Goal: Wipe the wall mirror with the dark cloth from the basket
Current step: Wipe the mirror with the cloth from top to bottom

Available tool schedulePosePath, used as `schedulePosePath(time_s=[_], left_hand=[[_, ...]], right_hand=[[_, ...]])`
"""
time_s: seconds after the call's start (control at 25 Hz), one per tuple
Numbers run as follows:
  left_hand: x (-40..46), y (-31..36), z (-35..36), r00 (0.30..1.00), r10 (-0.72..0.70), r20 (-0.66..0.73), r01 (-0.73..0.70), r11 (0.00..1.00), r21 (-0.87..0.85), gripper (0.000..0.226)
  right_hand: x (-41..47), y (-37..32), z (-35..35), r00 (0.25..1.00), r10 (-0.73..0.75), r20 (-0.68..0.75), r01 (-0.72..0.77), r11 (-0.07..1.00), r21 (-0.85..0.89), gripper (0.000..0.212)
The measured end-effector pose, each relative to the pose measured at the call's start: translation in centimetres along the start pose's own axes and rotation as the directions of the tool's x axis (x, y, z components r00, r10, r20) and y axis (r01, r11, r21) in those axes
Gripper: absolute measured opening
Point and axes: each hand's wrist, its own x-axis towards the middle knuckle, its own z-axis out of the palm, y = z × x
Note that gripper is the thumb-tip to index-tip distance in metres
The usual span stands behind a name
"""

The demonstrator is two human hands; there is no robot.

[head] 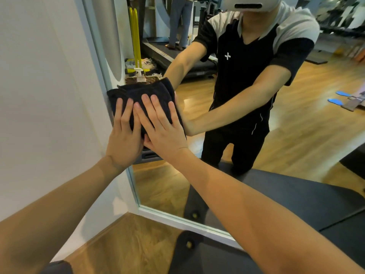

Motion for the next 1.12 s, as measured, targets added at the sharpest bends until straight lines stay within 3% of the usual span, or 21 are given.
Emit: schedulePosePath(time_s=[0.2,0.52,0.76,0.92,1.12], left_hand=[[-1.9,4.2,1.1,1.000,0.012,0.025,-0.011,0.999,-0.043,0.070],[-5.5,13.7,4.1,0.993,0.092,0.081,-0.077,0.983,-0.168,0.087],[-6.5,24.7,7.7,0.972,0.207,0.110,-0.171,0.948,-0.269,0.073],[-2.3,31.4,6.7,0.984,0.175,0.025,-0.155,0.923,-0.352,0.066],[5.6,31.0,2.2,0.978,0.170,-0.118,-0.203,0.902,-0.380,0.070]], right_hand=[[-4.2,1.8,-1.5,0.999,0.011,0.033,-0.011,1.000,0.010,0.055],[-14.7,6.9,-4.4,0.974,0.019,0.226,-0.006,0.998,-0.057,0.064],[-23.1,13.6,-10.0,0.946,0.096,0.309,-0.066,0.992,-0.106,0.079],[-23.8,18.9,-13.7,0.965,0.144,0.221,-0.115,0.984,-0.140,0.069],[-16.4,21.2,-14.9,0.976,0.217,0.022,-0.214,0.970,-0.115,0.060]])
